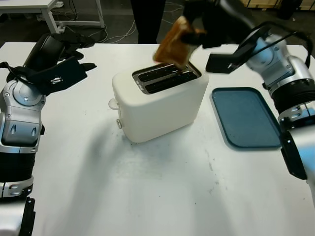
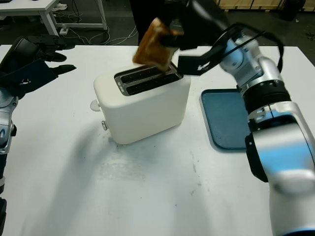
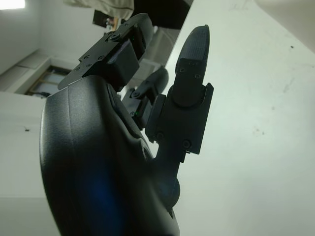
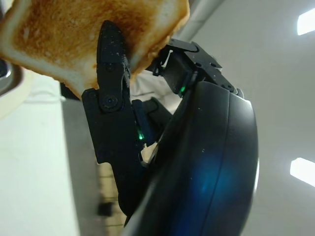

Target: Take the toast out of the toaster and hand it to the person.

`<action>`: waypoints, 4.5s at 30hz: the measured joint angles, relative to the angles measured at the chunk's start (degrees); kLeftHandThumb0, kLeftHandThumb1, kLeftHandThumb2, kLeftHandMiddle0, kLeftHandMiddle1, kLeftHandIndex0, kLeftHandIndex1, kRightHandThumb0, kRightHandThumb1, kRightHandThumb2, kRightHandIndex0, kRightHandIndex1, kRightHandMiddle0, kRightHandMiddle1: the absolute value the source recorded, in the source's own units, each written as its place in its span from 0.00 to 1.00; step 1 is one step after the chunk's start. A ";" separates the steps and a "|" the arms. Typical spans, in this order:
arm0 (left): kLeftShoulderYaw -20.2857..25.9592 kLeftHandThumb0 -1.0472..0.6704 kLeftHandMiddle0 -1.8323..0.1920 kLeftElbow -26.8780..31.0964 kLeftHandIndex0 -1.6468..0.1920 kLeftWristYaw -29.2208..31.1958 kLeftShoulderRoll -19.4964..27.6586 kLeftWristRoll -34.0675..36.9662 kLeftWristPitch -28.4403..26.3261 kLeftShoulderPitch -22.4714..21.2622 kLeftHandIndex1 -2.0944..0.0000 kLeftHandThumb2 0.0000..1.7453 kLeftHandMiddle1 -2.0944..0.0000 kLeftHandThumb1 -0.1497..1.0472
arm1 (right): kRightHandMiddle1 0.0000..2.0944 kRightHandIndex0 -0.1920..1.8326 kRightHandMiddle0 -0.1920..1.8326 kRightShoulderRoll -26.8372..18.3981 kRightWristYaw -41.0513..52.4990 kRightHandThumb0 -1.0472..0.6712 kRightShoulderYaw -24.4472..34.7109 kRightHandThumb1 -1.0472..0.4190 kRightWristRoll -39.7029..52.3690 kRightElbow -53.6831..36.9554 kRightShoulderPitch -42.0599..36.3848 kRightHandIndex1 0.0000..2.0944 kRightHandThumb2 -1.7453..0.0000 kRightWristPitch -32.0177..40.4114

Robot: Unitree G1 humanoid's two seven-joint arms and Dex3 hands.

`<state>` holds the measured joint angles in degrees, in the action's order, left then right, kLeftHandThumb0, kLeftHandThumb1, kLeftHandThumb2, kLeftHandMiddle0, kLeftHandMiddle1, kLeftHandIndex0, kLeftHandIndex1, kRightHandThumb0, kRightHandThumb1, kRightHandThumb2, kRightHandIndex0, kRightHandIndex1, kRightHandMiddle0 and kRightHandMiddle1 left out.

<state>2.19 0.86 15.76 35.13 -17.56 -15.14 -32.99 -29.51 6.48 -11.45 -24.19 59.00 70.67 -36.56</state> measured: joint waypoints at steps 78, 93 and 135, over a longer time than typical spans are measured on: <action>-0.47 0.35 0.57 0.80 0.52 0.46 0.00 0.12 -1.80 0.39 1.00 0.04 0.87 0.89 | 0.83 0.39 0.20 10.19 -14.13 0.51 20.40 0.09 16.06 18.16 -4.87 0.83 0.79 33.95; -0.47 0.34 0.58 0.80 0.52 0.46 0.00 0.26 -1.81 0.40 1.00 0.05 0.87 0.89 | 0.83 0.40 0.22 10.45 -13.79 0.51 20.15 0.09 16.10 18.18 -4.93 0.83 0.77 33.95; 7.89 0.42 0.62 16.06 0.57 -1.13 -4.11 6.77 -3.24 12.61 1.00 0.11 0.90 0.89 | 0.00 0.11 0.18 6.14 2.62 0.21 20.38 0.09 23.63 -11.35 -25.46 0.10 0.79 18.80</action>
<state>10.09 16.92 14.63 31.02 -10.78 -18.38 -20.39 -23.37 9.10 8.93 -0.56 47.65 45.21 -17.76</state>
